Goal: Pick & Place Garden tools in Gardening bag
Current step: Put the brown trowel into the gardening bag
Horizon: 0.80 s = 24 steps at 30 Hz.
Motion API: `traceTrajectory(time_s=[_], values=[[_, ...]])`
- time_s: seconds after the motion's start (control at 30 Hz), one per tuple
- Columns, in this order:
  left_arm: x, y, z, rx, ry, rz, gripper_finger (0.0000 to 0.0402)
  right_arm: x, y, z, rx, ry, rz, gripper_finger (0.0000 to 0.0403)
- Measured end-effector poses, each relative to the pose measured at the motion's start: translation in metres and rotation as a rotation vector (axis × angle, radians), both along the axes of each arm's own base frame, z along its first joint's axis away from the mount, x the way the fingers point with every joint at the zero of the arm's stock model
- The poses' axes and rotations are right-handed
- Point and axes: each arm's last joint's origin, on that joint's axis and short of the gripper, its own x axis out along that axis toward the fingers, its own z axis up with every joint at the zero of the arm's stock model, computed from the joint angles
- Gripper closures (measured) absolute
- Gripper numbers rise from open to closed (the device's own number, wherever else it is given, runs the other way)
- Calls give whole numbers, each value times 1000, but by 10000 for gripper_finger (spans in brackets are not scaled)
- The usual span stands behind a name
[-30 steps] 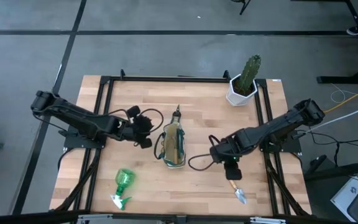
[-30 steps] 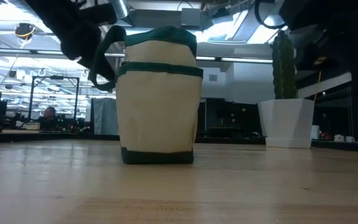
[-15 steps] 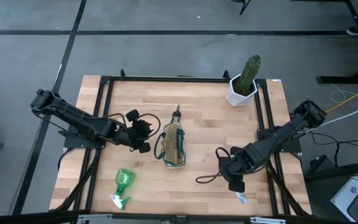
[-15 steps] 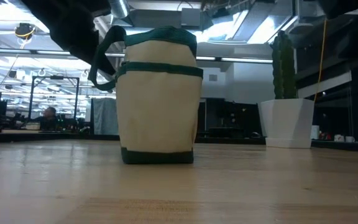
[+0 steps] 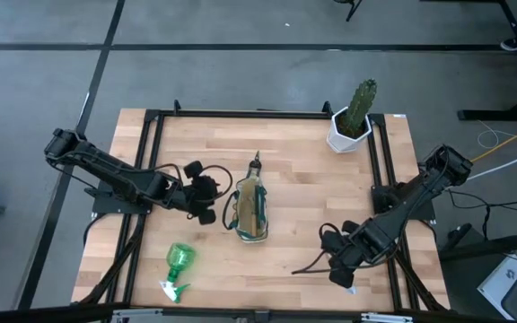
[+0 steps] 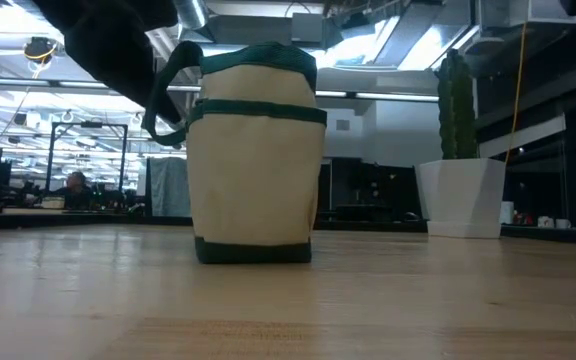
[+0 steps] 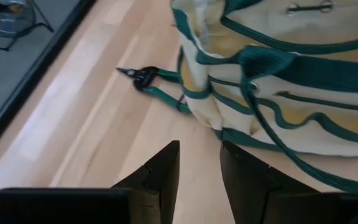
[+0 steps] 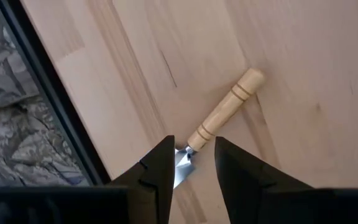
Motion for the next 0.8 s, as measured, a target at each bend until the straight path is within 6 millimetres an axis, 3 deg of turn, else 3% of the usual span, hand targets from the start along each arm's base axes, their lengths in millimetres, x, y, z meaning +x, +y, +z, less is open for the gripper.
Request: traceTrajectory(time_s=[0.57,0.8], values=[[0,1,1,27,-9,21,291,1,-2,0,-38,-28,-146,287],[0,1,0,23,-15,31,294,2,-1,-3,-31,-11,-221,252]])
